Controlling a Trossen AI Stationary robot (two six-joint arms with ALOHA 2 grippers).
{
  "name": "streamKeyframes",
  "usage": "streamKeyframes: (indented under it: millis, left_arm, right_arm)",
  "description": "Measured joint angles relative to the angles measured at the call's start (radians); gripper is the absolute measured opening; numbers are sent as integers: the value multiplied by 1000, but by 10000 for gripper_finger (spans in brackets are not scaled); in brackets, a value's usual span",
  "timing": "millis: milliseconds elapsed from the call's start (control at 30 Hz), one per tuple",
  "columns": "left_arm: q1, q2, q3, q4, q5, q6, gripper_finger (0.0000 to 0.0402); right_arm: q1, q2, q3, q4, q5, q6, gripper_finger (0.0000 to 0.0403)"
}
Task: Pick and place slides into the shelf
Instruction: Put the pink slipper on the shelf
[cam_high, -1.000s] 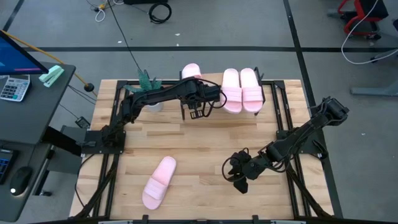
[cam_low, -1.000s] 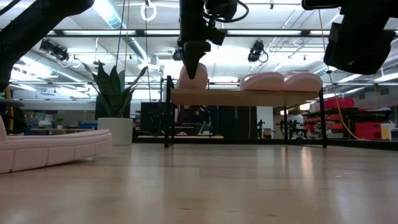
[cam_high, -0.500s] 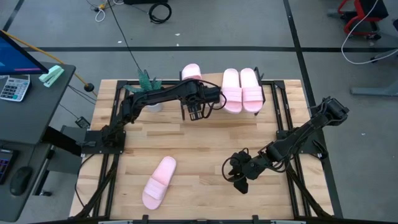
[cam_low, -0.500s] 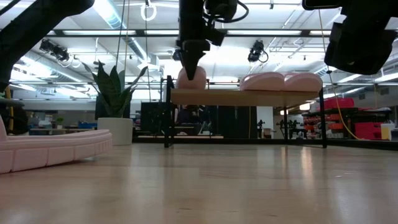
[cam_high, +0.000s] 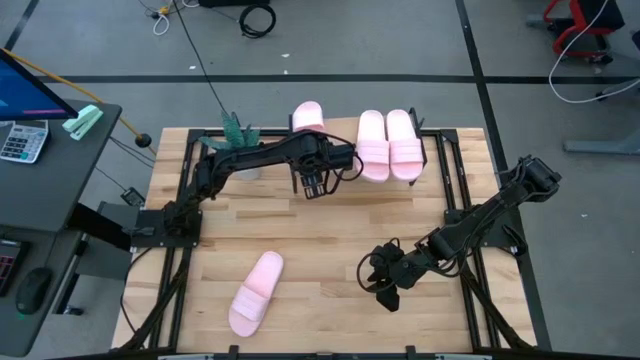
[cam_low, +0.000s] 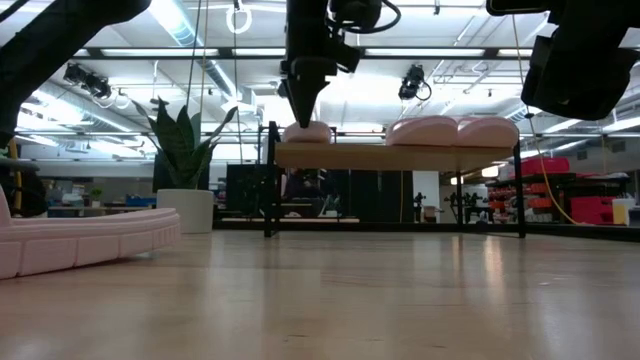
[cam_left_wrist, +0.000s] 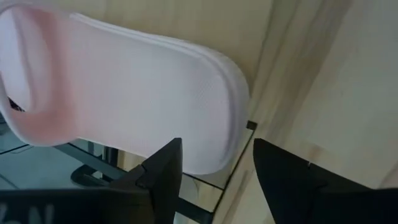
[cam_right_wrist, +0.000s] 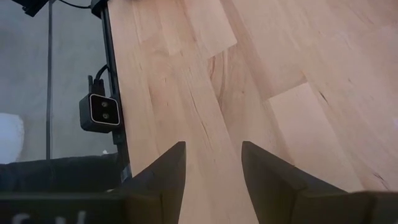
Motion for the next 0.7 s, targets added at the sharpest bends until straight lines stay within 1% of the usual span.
streamKeyframes:
  millis: [100,267,400,567,700]
  left_arm:
    - [0,0,0,0,-4,1,192]
    - [18,0,0,0,-61,0,180]
    - [36,0,0,0,-63,-15,173]
    - [50,0,0,0,-59,-21,174]
    - [43,0,0,0,-31,-46,179]
  right_arm:
    - [0,0,0,-3,0,-1,162]
    - [0,0,0,-3,0,-9,162]
    - [0,0,0,-3,0,-9,162]
    - [0,0,0,-3,0,-8,162]
    - [0,0,0,-3,0,-8,162]
